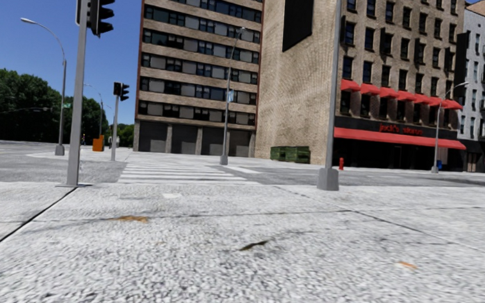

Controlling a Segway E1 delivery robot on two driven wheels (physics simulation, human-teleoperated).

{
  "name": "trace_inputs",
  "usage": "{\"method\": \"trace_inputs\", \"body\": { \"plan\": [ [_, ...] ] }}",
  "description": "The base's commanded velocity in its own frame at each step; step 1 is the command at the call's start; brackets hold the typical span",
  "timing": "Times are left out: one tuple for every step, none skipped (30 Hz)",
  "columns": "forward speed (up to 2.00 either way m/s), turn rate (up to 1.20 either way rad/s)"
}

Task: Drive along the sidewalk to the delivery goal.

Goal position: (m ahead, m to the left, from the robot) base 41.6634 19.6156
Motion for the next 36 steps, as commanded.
{"method": "trace_inputs", "body": {
  "plan": [
    [2.00, 0.00],
    [2.00, 0.00],
    [2.00, 0.00],
    [2.00, 0.00],
    [2.00, 0.00],
    [2.00, 0.00],
    [2.00, 0.00],
    [2.00, 0.07],
    [2.00, 0.21],
    [2.00, 0.31],
    [2.00, 0.35],
    [2.00, 0.37],
    [2.00, 0.39],
    [2.00, 0.42],
    [2.00, 0.42],
    [2.00, 0.45],
    [2.00, 0.46],
    [2.00, 0.46],
    [2.00, 0.46],
    [2.00, 0.46],
    [2.00, 0.46],
    [2.00, 0.46],
    [2.00, 0.46],
    [2.00, 0.46],
    [2.00, 0.46],
    [2.00, 0.46],
    [2.00, 0.28],
    [2.00, 0.00],
    [2.00, 0.00],
    [2.00, 0.00],
    [2.00, 0.00],
    [2.00, 0.00],
    [2.00, 0.00],
    [2.00, 0.00],
    [2.00, 0.00],
    [2.00, 0.00]
  ]
}}
